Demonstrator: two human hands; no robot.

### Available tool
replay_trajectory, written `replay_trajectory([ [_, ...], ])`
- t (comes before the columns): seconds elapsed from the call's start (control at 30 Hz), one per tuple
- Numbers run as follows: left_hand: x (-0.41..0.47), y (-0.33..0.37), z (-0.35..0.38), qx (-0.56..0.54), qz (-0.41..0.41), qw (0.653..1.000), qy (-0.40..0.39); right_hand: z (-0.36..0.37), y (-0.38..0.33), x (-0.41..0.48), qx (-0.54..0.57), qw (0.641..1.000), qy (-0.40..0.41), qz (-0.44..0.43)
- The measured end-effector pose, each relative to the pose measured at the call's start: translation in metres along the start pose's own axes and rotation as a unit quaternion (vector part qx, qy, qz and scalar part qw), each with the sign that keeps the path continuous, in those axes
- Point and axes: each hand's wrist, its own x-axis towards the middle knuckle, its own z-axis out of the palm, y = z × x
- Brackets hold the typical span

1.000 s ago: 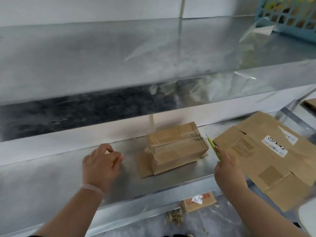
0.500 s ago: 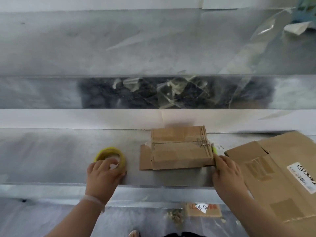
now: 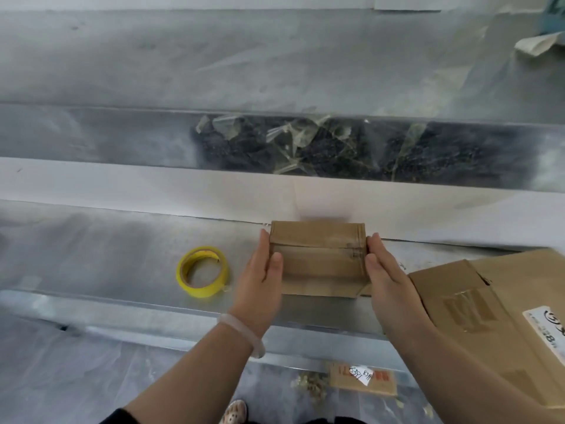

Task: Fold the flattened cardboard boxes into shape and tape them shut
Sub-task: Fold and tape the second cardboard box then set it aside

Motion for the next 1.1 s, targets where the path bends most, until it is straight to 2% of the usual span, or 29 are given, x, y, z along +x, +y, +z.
replay_trajectory([
  [0.07, 0.005, 0.004, 0.008, -0.037, -0.063, 0.997, 0.003, 0.003, -0.004, 0.001, -0.018, 1.0, -0.016, 0.014],
  [0.17, 0.013, 0.01, 0.009, -0.031, -0.105, 0.994, -0.015, 0.006, -0.013, 0.004, -0.063, 0.997, -0.022, 0.031],
  [0.33, 0.028, 0.024, 0.018, 0.067, -0.151, 0.986, 0.011, 0.023, -0.022, 0.024, -0.141, 0.988, 0.025, 0.062],
  [0.5, 0.043, 0.023, 0.026, 0.139, -0.157, 0.977, 0.047, 0.034, -0.028, 0.043, -0.176, 0.976, 0.082, 0.101],
  [0.67, 0.044, 0.01, 0.027, 0.154, -0.141, 0.976, 0.06, 0.04, -0.022, 0.042, -0.193, 0.974, 0.097, 0.068],
  [0.83, 0.04, 0.01, 0.025, 0.143, -0.139, 0.978, 0.063, 0.031, -0.014, 0.043, -0.165, 0.981, 0.073, 0.074],
  [1.1, 0.045, 0.001, 0.023, 0.052, -0.174, 0.983, -0.031, 0.013, -0.014, 0.056, -0.098, 0.985, -0.043, 0.132],
])
